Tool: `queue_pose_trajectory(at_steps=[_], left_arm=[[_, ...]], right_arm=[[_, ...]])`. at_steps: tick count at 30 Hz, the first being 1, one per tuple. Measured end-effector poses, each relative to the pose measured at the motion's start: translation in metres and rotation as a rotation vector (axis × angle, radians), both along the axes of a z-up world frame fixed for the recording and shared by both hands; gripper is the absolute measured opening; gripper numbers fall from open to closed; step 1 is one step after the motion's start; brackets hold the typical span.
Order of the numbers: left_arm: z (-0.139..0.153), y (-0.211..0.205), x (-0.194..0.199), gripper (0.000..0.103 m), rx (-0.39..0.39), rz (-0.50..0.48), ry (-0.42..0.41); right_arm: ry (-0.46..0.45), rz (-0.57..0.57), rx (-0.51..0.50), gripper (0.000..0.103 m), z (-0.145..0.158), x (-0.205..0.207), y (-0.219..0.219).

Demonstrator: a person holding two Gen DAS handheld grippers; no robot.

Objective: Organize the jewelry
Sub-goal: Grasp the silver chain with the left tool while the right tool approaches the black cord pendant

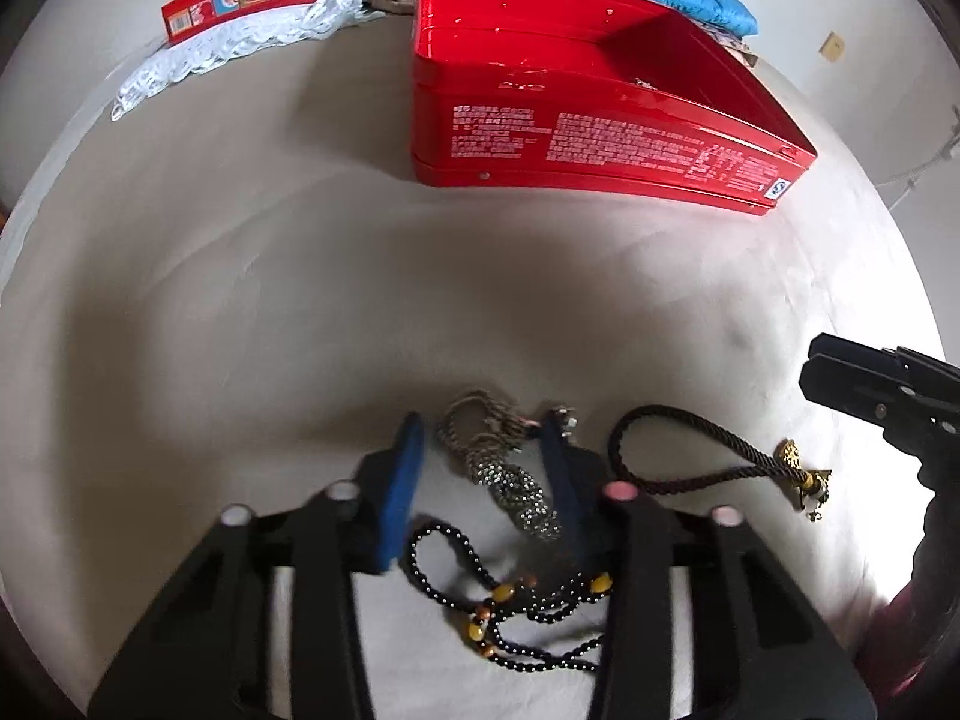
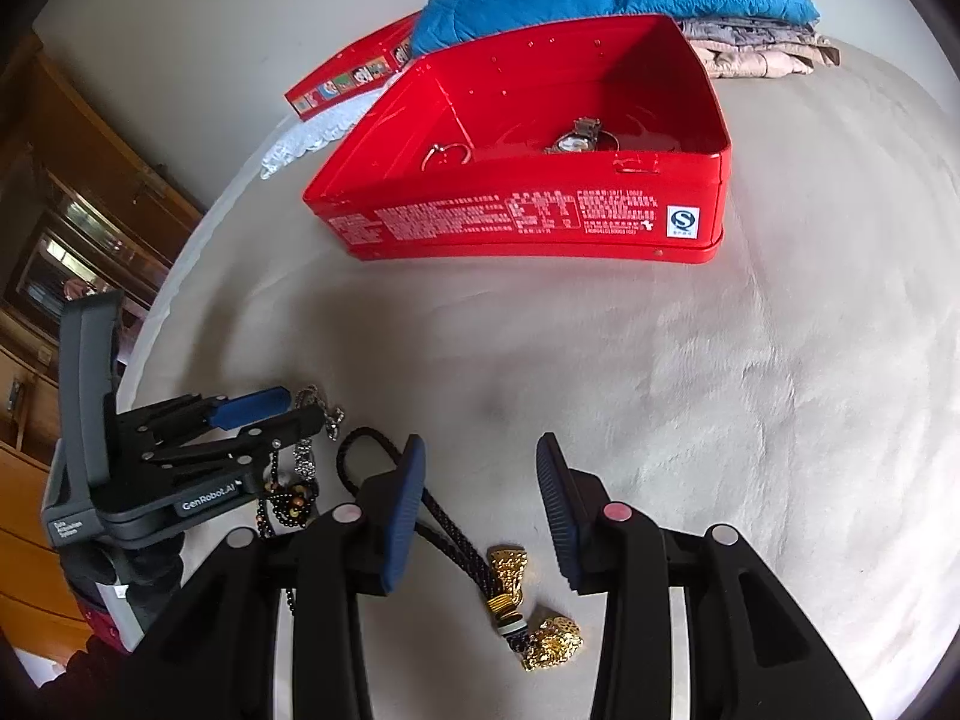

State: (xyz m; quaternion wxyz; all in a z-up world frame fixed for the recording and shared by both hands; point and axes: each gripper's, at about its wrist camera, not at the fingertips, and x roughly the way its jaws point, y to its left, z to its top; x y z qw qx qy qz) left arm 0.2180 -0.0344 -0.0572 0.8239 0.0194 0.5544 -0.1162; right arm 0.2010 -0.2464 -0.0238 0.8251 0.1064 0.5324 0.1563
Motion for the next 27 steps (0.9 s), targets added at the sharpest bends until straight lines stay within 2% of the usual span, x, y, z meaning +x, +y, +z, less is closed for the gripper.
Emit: queue_pose_trajectory(at_steps=[2, 6, 8, 10, 13, 16, 18, 21, 24, 27], left_arm=[[-0.001, -0.002, 0.001, 0.009, 0.016, -0.004, 0.005], [-0.002, 0.003, 0.005, 0.008, -0.007, 0.003, 0.005], [-0.001, 0.007, 0.007, 0.008, 0.006, 0.021, -0.012], [0.006, 0.019, 0.010, 0.007, -0.022, 0.049, -0.022], [0.025, 0.037, 0.009, 0.007, -0.040, 0.093, -0.092], [0.036, 0.048, 0.006, 0.007, -0.079, 0.107, -0.116], [0.039, 0.047, 0.002, 0.007, -0.074, 0.096, -0.134], [0.031, 0.040, 0.004, 0.007, -0.055, 0.072, -0.110], [0.014, 0.036, 0.012, 0.008, -0.035, 0.066, -0.052], [0.008, 0.035, 0.012, 0.007, -0.030, 0.061, -0.036]], right_arm=[[-0.001, 0.001, 0.001, 0.039, 0.000, 0.000, 0.000], [-0.003, -0.001, 0.005, 0.039, 0.000, -0.001, -0.001], [-0.004, -0.003, 0.006, 0.039, 0.000, -0.001, -0.001], [-0.004, -0.004, 0.009, 0.039, 0.000, -0.001, -0.003], [-0.004, -0.007, 0.011, 0.039, 0.000, -0.001, -0.004], [0.002, -0.006, 0.013, 0.039, -0.002, 0.000, -0.004], [0.010, -0.003, 0.013, 0.039, -0.004, 0.001, -0.004], [0.020, -0.001, 0.012, 0.039, -0.007, 0.002, -0.002], [0.025, 0.005, 0.006, 0.039, -0.008, 0.002, 0.001], [0.032, 0.032, -0.009, 0.040, -0.008, -0.001, 0.007]])
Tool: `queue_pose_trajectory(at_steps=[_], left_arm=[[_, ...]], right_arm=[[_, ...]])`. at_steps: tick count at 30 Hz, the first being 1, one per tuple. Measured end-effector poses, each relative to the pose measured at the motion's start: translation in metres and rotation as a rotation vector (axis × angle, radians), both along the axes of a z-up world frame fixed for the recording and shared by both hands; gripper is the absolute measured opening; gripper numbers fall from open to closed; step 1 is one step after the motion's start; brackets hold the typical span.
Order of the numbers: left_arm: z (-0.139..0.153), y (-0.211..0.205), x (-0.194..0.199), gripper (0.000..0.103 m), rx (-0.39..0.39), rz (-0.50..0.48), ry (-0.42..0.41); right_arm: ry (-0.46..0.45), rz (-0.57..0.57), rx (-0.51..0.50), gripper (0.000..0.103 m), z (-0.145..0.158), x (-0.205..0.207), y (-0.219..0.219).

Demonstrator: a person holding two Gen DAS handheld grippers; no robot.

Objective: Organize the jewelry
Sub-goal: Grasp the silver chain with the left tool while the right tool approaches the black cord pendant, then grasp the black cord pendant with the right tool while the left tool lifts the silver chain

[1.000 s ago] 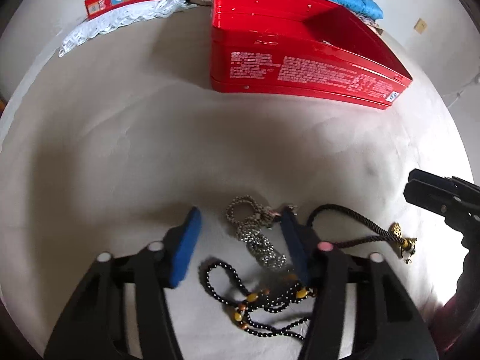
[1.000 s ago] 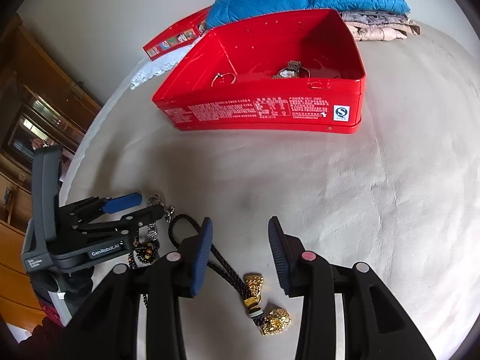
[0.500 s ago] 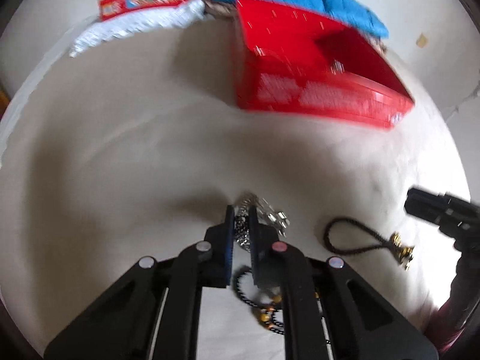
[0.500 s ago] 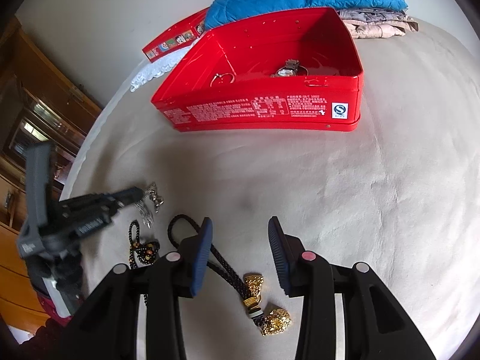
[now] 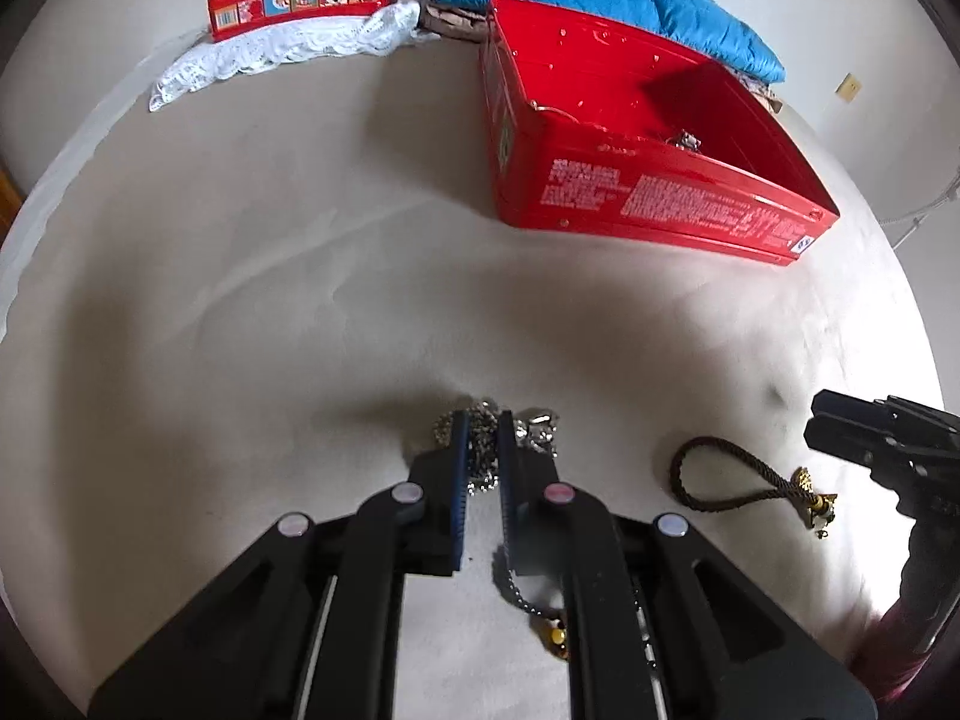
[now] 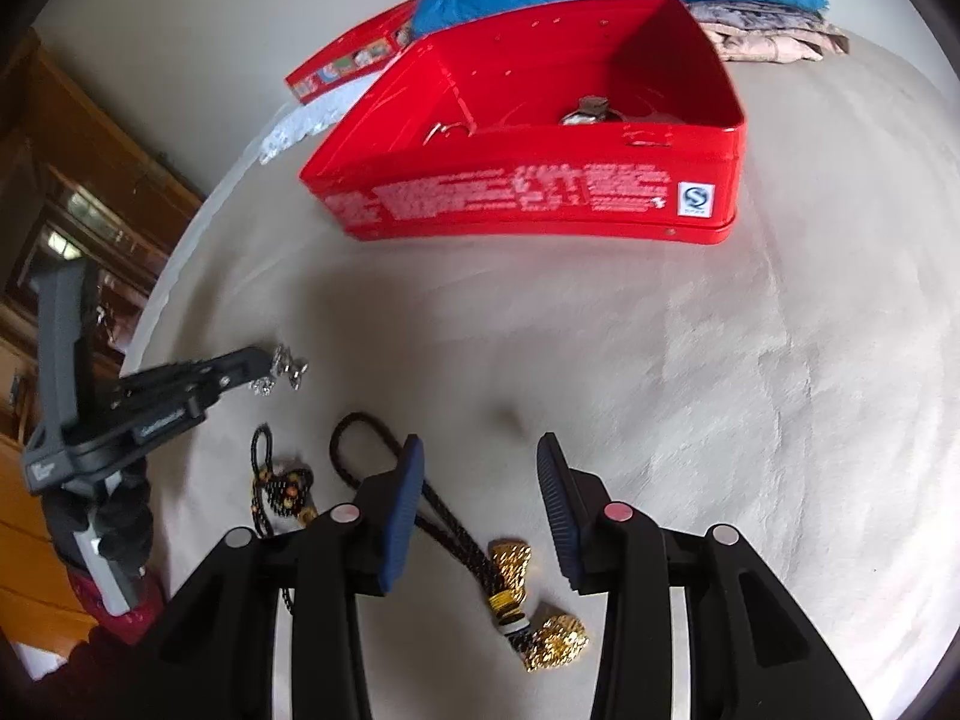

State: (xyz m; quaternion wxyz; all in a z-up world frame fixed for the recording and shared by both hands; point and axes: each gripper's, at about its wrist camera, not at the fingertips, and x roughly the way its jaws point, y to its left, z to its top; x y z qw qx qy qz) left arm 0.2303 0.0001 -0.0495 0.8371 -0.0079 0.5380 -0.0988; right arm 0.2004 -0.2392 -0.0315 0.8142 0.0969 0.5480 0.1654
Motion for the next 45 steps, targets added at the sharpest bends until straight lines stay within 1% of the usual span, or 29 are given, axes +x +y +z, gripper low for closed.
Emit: queue_pose_trajectory(at_steps=[4, 7, 8, 11, 13, 16, 20, 24, 26, 27, 28, 32, 34, 39, 41, 45], left_arm=[[0.002, -0.004, -0.005, 0.007, -0.033, -0.038, 0.014], [0.003, -0.007, -0.010, 0.007, -0.052, -0.062, 0.023], [0.003, -0.007, -0.011, 0.007, -0.057, -0.064, 0.024], [0.005, -0.006, -0.012, 0.007, -0.067, -0.068, 0.022], [0.007, -0.006, -0.014, 0.007, -0.067, -0.071, 0.013], [0.011, -0.009, -0.019, 0.007, -0.068, -0.081, 0.005], [0.015, -0.016, -0.027, 0.007, -0.075, -0.102, 0.005], [0.017, -0.024, -0.037, 0.007, -0.092, -0.139, 0.010], [0.017, -0.028, -0.040, 0.007, -0.094, -0.158, 0.010], [0.017, -0.029, -0.041, 0.007, -0.096, -0.165, 0.011], [0.016, -0.030, -0.041, 0.007, -0.098, -0.167, 0.013], [0.017, -0.028, -0.042, 0.007, -0.105, -0.161, 0.013], [0.017, -0.027, -0.041, 0.007, -0.109, -0.158, 0.014], [0.019, -0.026, -0.042, 0.007, -0.116, -0.157, 0.010], [0.021, -0.026, -0.043, 0.007, -0.114, -0.156, -0.004], [0.026, -0.024, -0.045, 0.007, -0.121, -0.153, -0.025]], right_arm=[[0.016, 0.047, -0.019, 0.040, -0.003, -0.006, 0.009], [0.046, 0.095, -0.010, 0.040, -0.006, -0.009, 0.013], [0.050, 0.099, -0.019, 0.040, -0.006, -0.010, 0.014], [0.033, 0.120, -0.084, 0.040, -0.002, -0.016, 0.015], [0.029, 0.138, -0.094, 0.040, 0.001, -0.022, 0.016], [0.046, 0.156, -0.107, 0.040, 0.001, -0.033, 0.013], [0.078, 0.146, -0.160, 0.039, -0.006, -0.043, 0.005], [0.092, 0.136, -0.181, 0.032, -0.013, -0.043, 0.003], [0.092, 0.146, -0.188, 0.024, -0.016, -0.043, 0.006], [0.088, 0.151, -0.199, 0.015, -0.017, -0.043, 0.008], [0.086, 0.154, -0.200, 0.011, -0.017, -0.043, 0.010], [0.078, 0.150, -0.169, 0.011, -0.014, -0.044, 0.008], [0.073, 0.140, -0.114, 0.011, -0.007, -0.046, 0.003], [0.029, 0.103, -0.059, 0.011, 0.014, -0.048, -0.009], [0.020, 0.092, -0.049, 0.011, 0.018, -0.046, -0.012], [0.003, 0.066, 0.007, 0.010, 0.024, -0.042, -0.019]])
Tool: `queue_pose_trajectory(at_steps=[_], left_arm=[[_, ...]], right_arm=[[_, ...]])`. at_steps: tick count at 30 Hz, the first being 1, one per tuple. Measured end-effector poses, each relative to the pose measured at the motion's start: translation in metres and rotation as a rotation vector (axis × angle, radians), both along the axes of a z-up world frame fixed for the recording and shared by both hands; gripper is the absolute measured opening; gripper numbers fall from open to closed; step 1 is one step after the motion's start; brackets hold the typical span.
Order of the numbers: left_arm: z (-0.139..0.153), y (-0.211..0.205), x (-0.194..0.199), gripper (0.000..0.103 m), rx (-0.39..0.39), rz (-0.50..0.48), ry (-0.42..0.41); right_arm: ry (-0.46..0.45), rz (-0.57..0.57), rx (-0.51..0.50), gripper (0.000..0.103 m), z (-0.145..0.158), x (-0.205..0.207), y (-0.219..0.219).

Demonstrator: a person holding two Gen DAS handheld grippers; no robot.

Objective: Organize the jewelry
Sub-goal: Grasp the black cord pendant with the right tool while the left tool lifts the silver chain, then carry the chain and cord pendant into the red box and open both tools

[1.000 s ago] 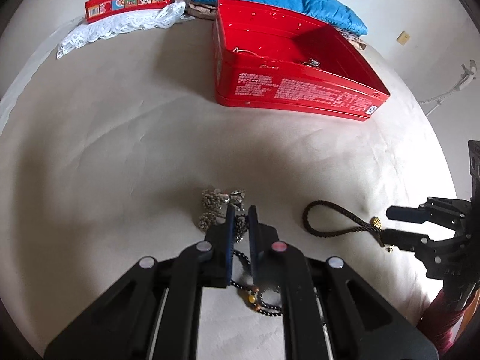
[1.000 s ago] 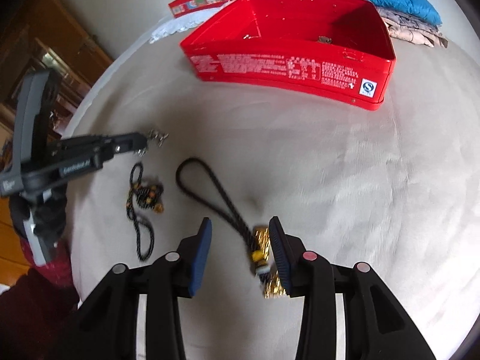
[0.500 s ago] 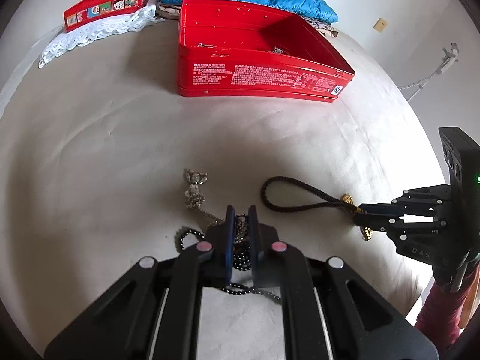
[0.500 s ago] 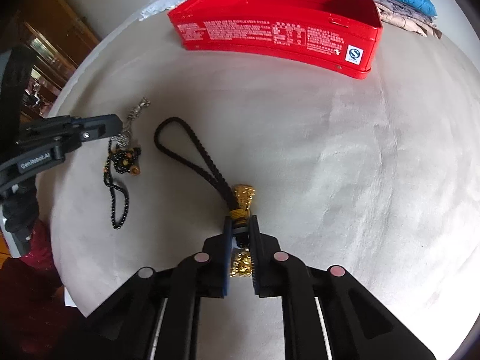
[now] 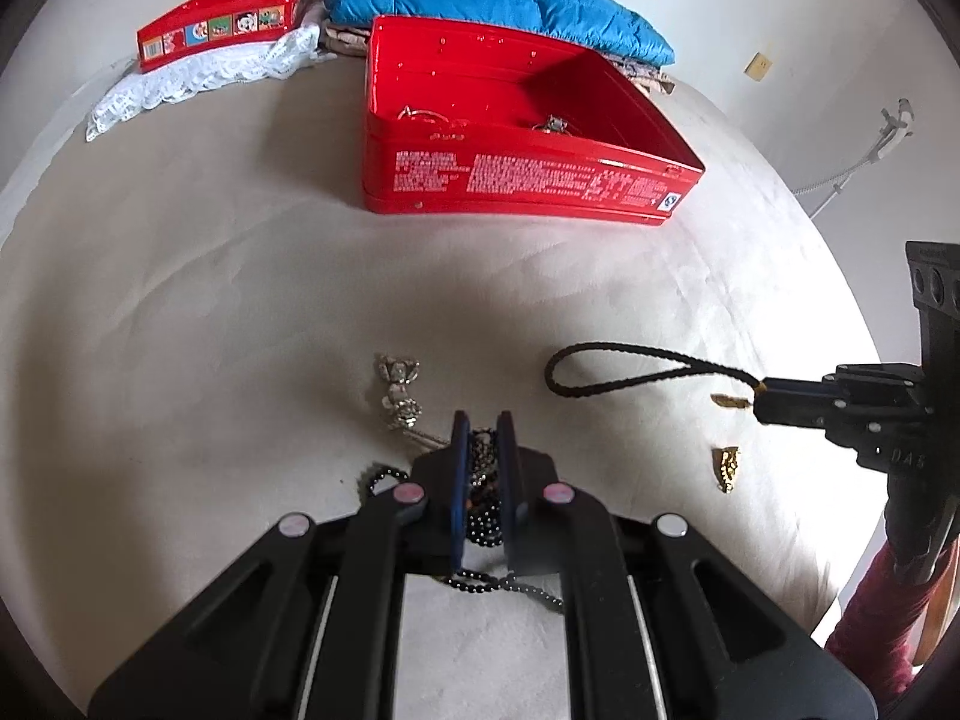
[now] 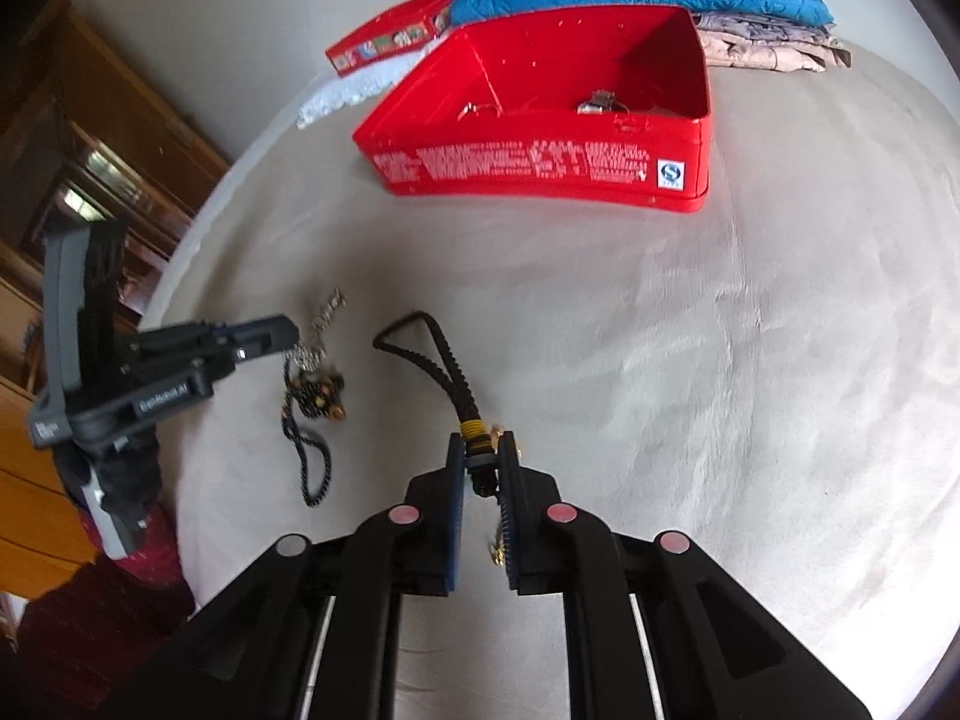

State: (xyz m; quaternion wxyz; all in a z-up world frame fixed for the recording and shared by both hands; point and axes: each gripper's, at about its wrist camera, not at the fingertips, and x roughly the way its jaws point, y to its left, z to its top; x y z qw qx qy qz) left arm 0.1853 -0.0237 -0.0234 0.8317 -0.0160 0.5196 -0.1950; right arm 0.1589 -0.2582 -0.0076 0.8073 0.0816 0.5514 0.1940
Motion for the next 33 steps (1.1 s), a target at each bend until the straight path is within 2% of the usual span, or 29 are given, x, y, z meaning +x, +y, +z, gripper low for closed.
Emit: queue_pose_trajectory(at_steps=[5, 13, 20, 26, 33], left_arm=[[0.003, 0.001, 0.000, 0.007, -0.003, 0.007, -0.016], [0.016, 0.005, 0.002, 0.007, -0.007, 0.027, -0.039], [0.041, 0.007, 0.007, 0.007, -0.010, 0.037, -0.063], [0.083, 0.000, 0.017, 0.007, -0.036, 0.038, -0.165], [0.134, -0.025, 0.042, 0.007, -0.064, 0.044, -0.308]], right_arm=[[-0.023, -0.030, 0.035, 0.011, 0.010, 0.009, -0.006], [-0.016, -0.058, 0.064, 0.010, 0.010, 0.027, -0.013], [-0.079, -0.079, 0.076, 0.011, 0.043, 0.033, -0.017], [-0.149, -0.106, 0.116, 0.010, 0.080, 0.045, -0.024], [-0.210, -0.172, 0.147, 0.011, 0.108, 0.073, -0.035]])
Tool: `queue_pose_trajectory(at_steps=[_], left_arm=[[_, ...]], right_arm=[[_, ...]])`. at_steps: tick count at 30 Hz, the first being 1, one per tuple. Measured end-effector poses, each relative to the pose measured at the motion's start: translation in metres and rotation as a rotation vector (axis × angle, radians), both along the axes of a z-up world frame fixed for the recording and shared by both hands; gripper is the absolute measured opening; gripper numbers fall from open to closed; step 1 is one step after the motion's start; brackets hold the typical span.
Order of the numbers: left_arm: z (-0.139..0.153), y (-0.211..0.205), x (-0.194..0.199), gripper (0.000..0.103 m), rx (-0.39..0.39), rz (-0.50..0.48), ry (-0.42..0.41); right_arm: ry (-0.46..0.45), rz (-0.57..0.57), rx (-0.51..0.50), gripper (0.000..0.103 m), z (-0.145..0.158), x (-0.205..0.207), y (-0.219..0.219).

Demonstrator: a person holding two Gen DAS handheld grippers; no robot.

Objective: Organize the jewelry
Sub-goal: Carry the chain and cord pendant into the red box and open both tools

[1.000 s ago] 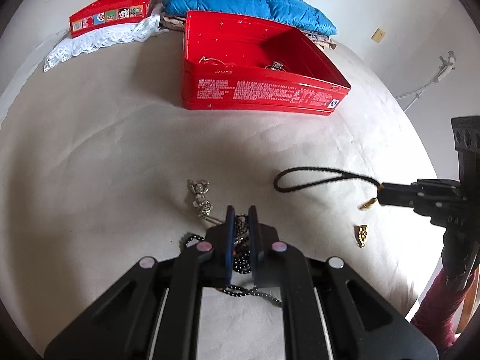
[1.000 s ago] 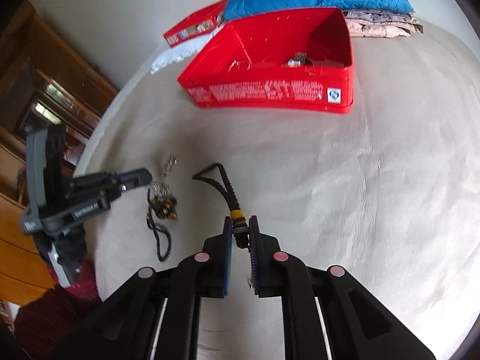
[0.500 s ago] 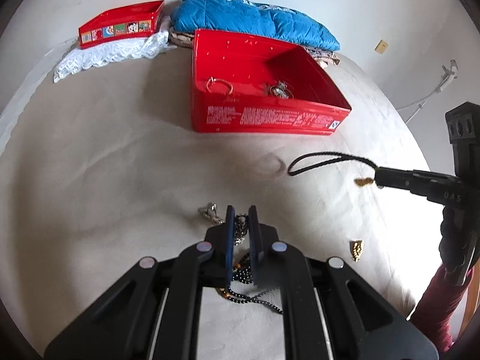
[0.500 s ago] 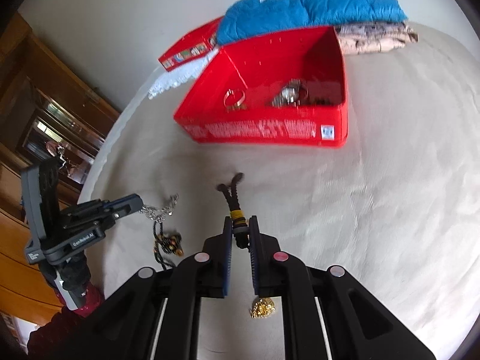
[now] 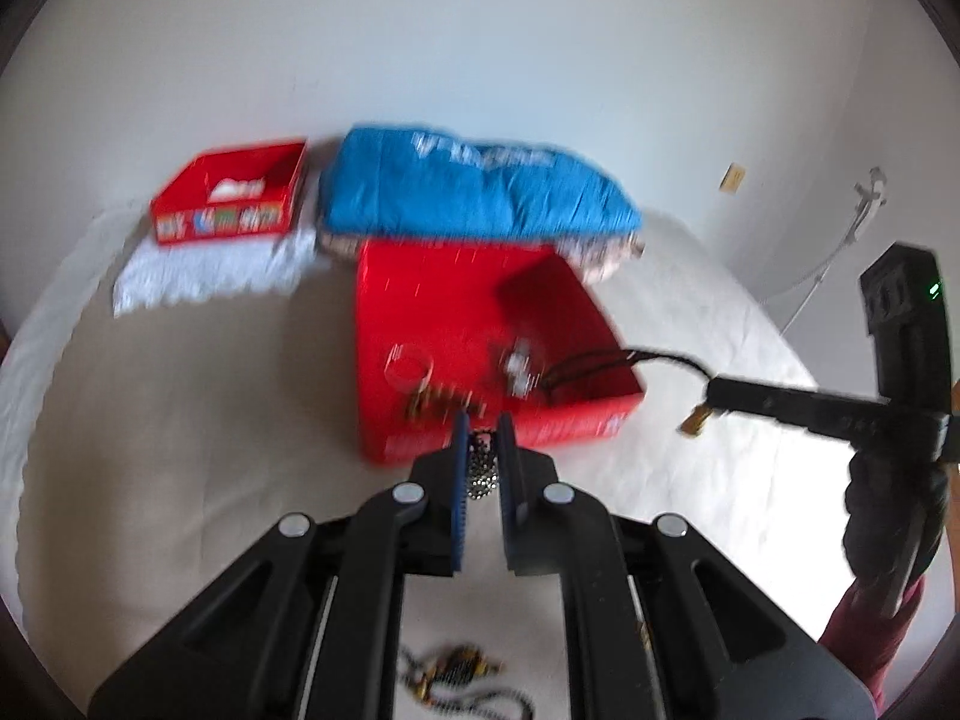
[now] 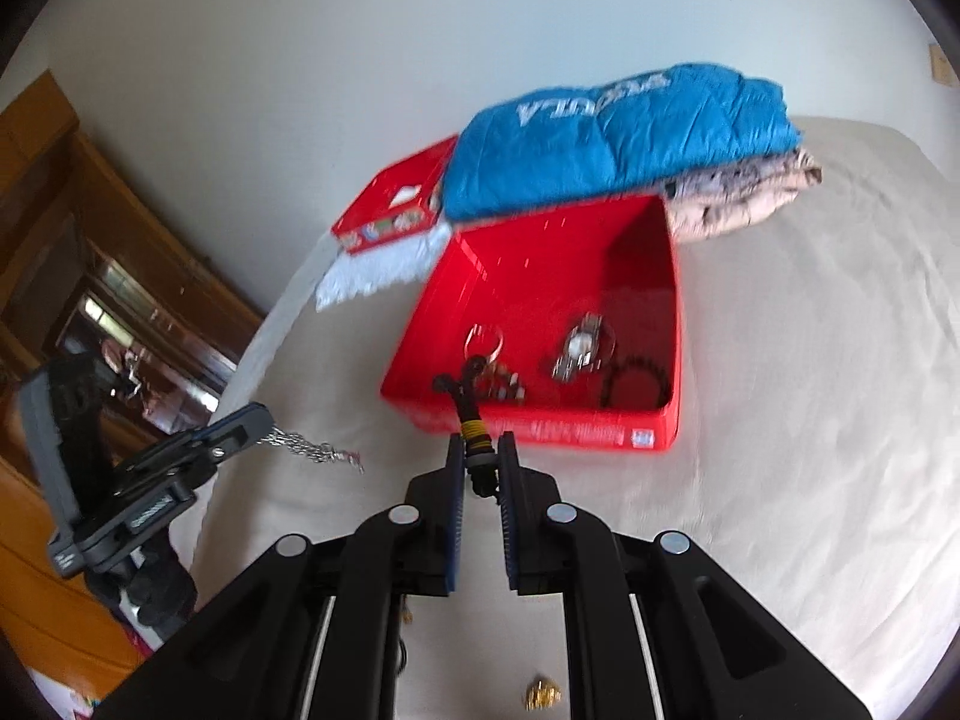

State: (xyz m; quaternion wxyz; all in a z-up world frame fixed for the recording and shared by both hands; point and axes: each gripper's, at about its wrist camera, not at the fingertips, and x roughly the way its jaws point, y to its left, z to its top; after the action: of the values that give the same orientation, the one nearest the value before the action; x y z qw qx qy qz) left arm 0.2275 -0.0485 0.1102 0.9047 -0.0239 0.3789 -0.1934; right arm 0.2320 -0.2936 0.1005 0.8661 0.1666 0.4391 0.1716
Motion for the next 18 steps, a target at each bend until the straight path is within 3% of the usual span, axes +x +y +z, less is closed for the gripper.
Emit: queue_pose_trajectory(at_steps=[5, 14, 18], left_arm=[[0.002, -0.024, 0.037, 0.007, -0.017, -0.016, 0.007], [-0.056, -0.045, 0.126, 0.007, -0.040, 0.041, 0.079], [-0.072, -0.049, 0.147, 0.007, -0.023, 0.052, 0.076]], right_arm=[[0.003, -0.066, -0.025, 0.011, -0.002, 0.036, -0.004], [0.062, -0.154, -0.133, 0.010, -0.055, 0.108, -0.001], [0.081, -0.155, -0.160, 0.010, -0.074, 0.127, 0.002]])
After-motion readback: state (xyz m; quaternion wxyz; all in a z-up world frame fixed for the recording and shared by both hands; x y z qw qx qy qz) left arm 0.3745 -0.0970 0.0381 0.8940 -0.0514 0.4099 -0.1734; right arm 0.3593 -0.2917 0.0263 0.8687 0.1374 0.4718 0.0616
